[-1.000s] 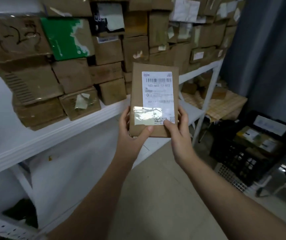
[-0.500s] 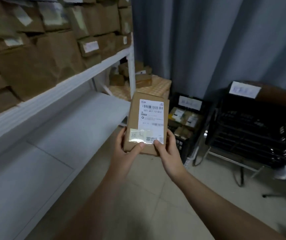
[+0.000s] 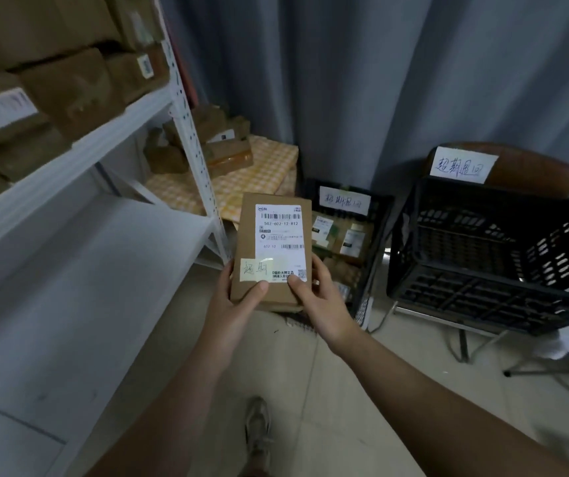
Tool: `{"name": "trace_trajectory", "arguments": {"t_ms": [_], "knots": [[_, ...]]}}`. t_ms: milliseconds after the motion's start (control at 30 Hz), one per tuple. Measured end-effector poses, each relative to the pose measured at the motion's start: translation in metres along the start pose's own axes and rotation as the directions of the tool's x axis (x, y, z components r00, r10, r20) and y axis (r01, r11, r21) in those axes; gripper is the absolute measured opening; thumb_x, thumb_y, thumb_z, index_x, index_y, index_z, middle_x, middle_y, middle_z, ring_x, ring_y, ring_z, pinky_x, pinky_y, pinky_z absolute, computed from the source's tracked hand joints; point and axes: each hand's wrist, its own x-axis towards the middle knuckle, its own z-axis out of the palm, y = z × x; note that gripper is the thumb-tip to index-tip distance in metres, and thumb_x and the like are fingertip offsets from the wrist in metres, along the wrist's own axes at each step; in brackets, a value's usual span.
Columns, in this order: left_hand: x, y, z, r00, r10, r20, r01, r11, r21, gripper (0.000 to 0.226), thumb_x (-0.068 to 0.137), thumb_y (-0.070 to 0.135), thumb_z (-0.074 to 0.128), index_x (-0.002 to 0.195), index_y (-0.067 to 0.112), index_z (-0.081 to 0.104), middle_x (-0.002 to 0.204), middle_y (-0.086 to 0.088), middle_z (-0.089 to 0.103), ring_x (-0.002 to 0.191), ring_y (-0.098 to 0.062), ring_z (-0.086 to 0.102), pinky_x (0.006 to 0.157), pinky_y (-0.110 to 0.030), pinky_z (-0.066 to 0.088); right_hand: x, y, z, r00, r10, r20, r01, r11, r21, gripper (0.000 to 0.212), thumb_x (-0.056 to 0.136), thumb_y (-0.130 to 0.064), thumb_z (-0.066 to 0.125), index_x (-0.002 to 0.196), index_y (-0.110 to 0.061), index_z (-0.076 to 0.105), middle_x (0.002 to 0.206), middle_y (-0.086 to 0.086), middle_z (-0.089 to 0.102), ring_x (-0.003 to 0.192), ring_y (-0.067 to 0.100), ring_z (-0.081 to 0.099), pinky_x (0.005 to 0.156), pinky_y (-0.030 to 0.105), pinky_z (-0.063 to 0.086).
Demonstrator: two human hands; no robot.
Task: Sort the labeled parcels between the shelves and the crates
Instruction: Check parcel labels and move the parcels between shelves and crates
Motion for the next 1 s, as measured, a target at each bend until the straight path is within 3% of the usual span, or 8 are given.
{"name": "trace_trajectory", "arguments": {"t_ms": [167,267,400,500,567,800,900,1000], "knots": [[0.1,-0.021,-0.014,0.988,-0.114,0.108,0.1,0.987,0.128,0.045,0.092,0.034,0.058,0.136,0.035,0.046,0.12,0.019,0.06,0.103,0.007,0.057,0.074,-0.009,0.043,0.082,0.021,0.011,0.979,0.203,-0.025,-0.202,0.979,0.025,0.067,0.093,-0.035,0.059,0.15,-0.03,0.023,0.135,-0.006,0.054,0.12,0.015,0.055,0.1,0.043,0.047],[0.154,-0.037,-0.013,0.966,-0.19,0.174,0.152,0.966,0.211,0.045,0.092,0.041,0.054,0.136,0.035,0.044,0.117,0.02,0.058,0.097,0.012,0.052,0.072,-0.01,0.039,0.124,0.037,0.012,0.951,0.304,-0.059,-0.301,0.952,0.057,0.073,0.092,-0.038,0.059,0.151,-0.029,0.019,0.141,-0.002,0.049,0.126,0.021,0.049,0.102,0.047,0.044],[0.212,-0.06,0.012,0.933,-0.252,0.256,0.18,0.944,0.276,0.041,0.094,0.039,0.052,0.133,0.033,0.043,0.109,0.022,0.057,0.095,0.011,0.054,0.068,-0.003,0.04,0.167,0.059,-0.007,0.918,0.378,-0.121,-0.365,0.924,0.113,0.07,0.092,-0.037,0.059,0.15,-0.029,0.02,0.136,-0.006,0.051,0.123,0.016,0.05,0.1,0.037,0.047],[0.254,-0.081,0.044,0.906,-0.295,0.304,0.179,0.917,0.355,0.044,0.096,0.038,0.05,0.138,0.028,0.041,0.125,0.006,0.056,0.113,-0.014,0.054,0.092,-0.031,0.047,0.199,0.076,-0.035,0.888,0.436,-0.146,-0.424,0.899,0.109,0.066,0.093,-0.033,0.059,0.148,-0.027,0.023,0.132,-0.003,0.054,0.113,0.011,0.057,0.087,0.024,0.053],[0.279,-0.096,0.068,0.887,-0.329,0.324,0.182,0.894,0.41,0.046,0.097,0.035,0.049,0.141,0.025,0.039,0.128,0.003,0.055,0.115,-0.018,0.053,0.098,-0.039,0.045,0.221,0.091,-0.055,0.87,0.465,-0.163,-0.462,0.885,0.056,0.056,0.094,-0.029,0.059,0.142,-0.024,0.033,0.127,-0.002,0.058,0.106,0.011,0.06,0.085,0.026,0.055],[0.35,-0.18,0.142,0.832,-0.451,0.322,0.228,0.808,0.543,0.045,0.096,0.024,0.054,0.138,0.016,0.039,0.12,0.003,0.051,0.112,-0.019,0.054,0.094,-0.03,0.045,0.304,0.183,-0.116,0.791,0.587,-0.172,-0.612,0.758,-0.226,0.042,0.094,-0.026,0.059,0.132,-0.012,0.045,0.125,0.007,0.059,0.112,0.025,0.058,0.096,0.044,0.049],[0.374,-0.225,0.158,0.825,-0.496,0.27,0.267,0.763,0.588,0.047,0.095,0.02,0.055,0.138,0.014,0.038,0.124,-0.004,0.055,0.113,-0.022,0.055,0.094,-0.033,0.046,0.33,0.236,-0.121,0.766,0.626,-0.145,-0.639,0.718,-0.277,0.042,0.094,-0.02,0.059,0.132,-0.013,0.044,0.129,0.006,0.058,0.114,0.024,0.057,0.094,0.04,0.05],[0.394,-0.269,0.167,0.814,-0.545,0.201,0.325,0.715,0.62,0.045,0.096,0.017,0.053,0.137,0.01,0.036,0.127,-0.012,0.055,0.114,-0.028,0.055,0.093,-0.038,0.047,0.35,0.283,-0.119,0.767,0.629,-0.126,-0.638,0.728,-0.249,0.035,0.092,-0.018,0.062,0.122,-0.023,0.046,0.118,-0.004,0.06,0.108,0.017,0.06,0.081,0.023,0.053]]}}
